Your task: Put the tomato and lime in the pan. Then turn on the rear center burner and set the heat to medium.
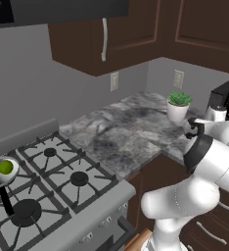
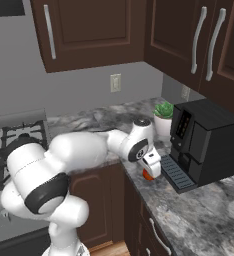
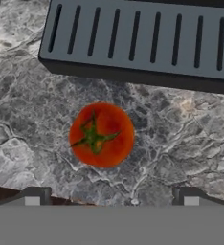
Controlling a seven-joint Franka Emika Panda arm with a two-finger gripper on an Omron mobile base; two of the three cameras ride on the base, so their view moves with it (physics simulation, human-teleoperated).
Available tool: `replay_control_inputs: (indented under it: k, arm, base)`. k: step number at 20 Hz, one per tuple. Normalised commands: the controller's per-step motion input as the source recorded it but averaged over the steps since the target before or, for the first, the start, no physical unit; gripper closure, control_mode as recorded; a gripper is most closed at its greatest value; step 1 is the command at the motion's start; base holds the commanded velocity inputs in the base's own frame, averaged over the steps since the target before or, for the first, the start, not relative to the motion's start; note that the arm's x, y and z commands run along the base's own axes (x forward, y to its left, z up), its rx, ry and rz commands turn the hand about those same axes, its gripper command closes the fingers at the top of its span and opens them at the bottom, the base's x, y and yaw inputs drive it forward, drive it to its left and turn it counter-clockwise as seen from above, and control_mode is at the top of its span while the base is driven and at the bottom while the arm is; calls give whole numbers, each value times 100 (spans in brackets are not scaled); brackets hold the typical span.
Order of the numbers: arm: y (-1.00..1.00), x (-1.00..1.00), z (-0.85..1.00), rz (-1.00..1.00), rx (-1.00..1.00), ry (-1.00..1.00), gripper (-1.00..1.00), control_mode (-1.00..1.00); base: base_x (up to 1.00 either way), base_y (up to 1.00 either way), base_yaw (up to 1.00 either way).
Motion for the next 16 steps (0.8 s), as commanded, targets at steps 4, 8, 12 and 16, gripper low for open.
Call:
replay_control_inputs:
  k: [4, 8, 12, 16]
  arm:
    - [-11, 23, -17, 0, 0, 0, -100, -100]
    - [-12, 23, -20, 0, 0, 0, -100, -100]
    - [-10, 12, -15, 0, 0, 0, -100, -100]
    - [-4, 1, -18, 0, 0, 0, -100, -100]
  base:
    - [0, 0, 0]
    - [0, 0, 0]
    - [0, 0, 0]
    - [0, 0, 0]
